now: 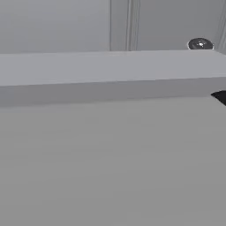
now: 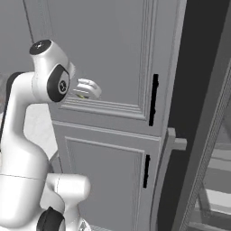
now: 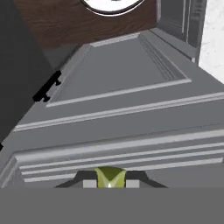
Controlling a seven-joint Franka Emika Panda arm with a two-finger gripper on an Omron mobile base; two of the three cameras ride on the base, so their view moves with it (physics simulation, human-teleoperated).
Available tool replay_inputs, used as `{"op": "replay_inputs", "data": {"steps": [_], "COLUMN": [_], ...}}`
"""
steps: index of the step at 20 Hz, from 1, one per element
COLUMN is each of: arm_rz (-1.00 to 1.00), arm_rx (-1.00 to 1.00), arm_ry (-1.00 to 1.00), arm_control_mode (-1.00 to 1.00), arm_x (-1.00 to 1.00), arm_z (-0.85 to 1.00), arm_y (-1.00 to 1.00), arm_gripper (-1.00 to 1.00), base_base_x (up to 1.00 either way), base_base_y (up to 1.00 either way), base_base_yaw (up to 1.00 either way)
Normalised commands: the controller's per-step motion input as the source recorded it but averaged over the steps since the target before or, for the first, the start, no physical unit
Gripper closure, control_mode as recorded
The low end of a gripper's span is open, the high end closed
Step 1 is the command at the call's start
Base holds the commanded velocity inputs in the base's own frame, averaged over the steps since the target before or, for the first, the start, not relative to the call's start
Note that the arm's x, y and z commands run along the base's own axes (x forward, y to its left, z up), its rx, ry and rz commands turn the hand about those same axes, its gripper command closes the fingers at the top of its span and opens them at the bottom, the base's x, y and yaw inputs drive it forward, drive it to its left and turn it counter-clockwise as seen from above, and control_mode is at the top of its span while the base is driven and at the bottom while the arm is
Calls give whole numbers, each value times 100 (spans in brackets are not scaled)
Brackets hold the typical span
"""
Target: Grab a lemon wedge from the fridge and one ice cube from the ice bowl, and put them in the glass of lemonade.
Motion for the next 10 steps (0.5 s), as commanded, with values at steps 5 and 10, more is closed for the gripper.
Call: {"op": "replay_inputs", "data": {"steps": [5, 10], "arm_rz": [0, 0], "arm_rx": [0, 0], "arm_ry": [0, 0], "arm_control_mode": [100, 100], "arm_x": [0, 0], "arm_z": [0, 0], "arm_y": [0, 0], "arm_gripper": [100, 100], "base_base_x": [93, 9], "base_base_y": [50, 70], "base_base_yaw": [23, 6]}}
